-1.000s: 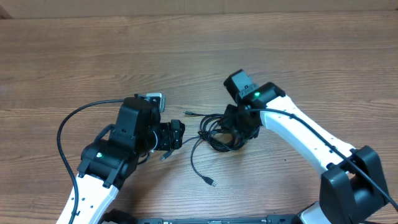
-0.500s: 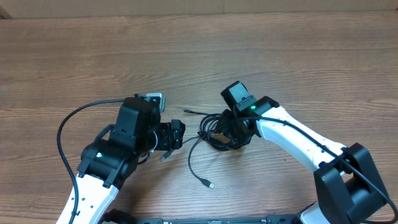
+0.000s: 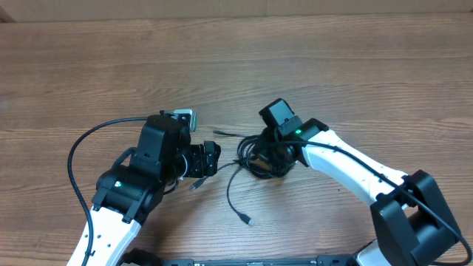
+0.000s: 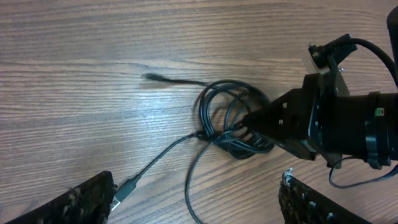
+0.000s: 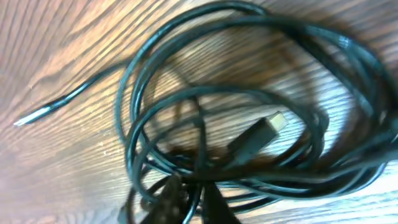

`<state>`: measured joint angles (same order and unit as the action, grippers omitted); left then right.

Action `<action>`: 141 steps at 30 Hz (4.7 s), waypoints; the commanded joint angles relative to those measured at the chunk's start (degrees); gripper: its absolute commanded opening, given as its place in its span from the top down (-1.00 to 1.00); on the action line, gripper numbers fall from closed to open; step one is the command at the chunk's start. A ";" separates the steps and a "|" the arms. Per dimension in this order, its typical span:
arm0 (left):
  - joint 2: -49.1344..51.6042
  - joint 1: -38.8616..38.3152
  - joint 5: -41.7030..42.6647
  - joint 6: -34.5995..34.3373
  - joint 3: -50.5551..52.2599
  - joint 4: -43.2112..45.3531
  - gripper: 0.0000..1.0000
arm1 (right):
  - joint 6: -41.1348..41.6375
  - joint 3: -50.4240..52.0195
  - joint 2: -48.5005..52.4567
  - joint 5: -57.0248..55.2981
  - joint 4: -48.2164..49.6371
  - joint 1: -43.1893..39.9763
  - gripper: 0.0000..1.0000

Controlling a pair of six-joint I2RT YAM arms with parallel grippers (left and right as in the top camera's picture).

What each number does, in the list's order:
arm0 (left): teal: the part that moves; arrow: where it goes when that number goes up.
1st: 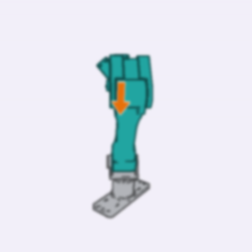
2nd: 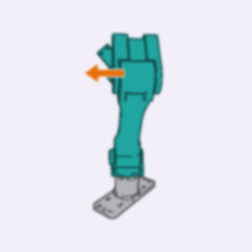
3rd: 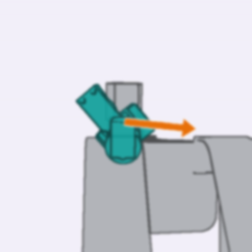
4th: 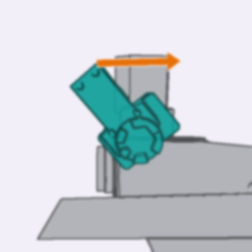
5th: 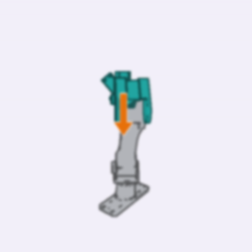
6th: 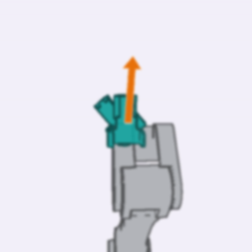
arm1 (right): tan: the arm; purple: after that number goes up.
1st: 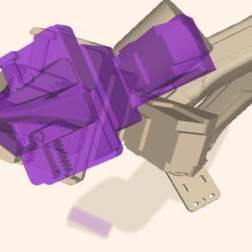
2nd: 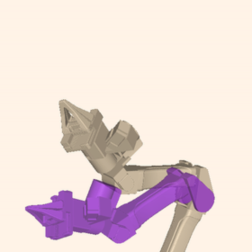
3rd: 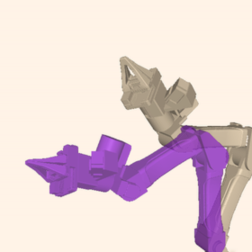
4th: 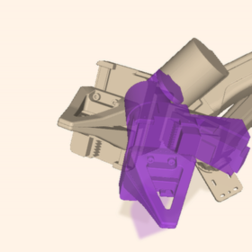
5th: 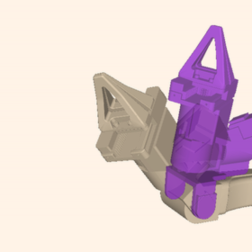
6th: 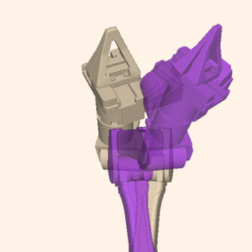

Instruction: Untangle cables

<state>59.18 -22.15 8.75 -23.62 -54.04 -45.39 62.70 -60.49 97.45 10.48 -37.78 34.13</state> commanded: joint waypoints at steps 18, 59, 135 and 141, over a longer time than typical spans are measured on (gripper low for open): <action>0.07 -0.37 -1.73 0.46 -0.44 0.22 -0.74 | -22.27 -4.15 -0.59 4.90 -4.87 2.25 0.92; 0.09 -0.37 -1.70 0.26 -0.44 1.29 -0.80 | -3.72 -0.72 -8.07 -2.54 -8.79 4.22 0.05; 1.57 -0.37 9.25 -9.81 -0.44 1.90 -0.75 | -21.49 0.39 -23.63 0.28 1.20 5.95 0.92; 1.57 -0.39 9.31 -16.92 -0.44 1.92 -0.52 | -22.29 0.39 -23.63 0.52 3.98 10.08 0.92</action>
<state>60.29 -22.15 17.19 -35.31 -54.04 -43.68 41.58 -58.19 74.98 10.13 -35.46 42.19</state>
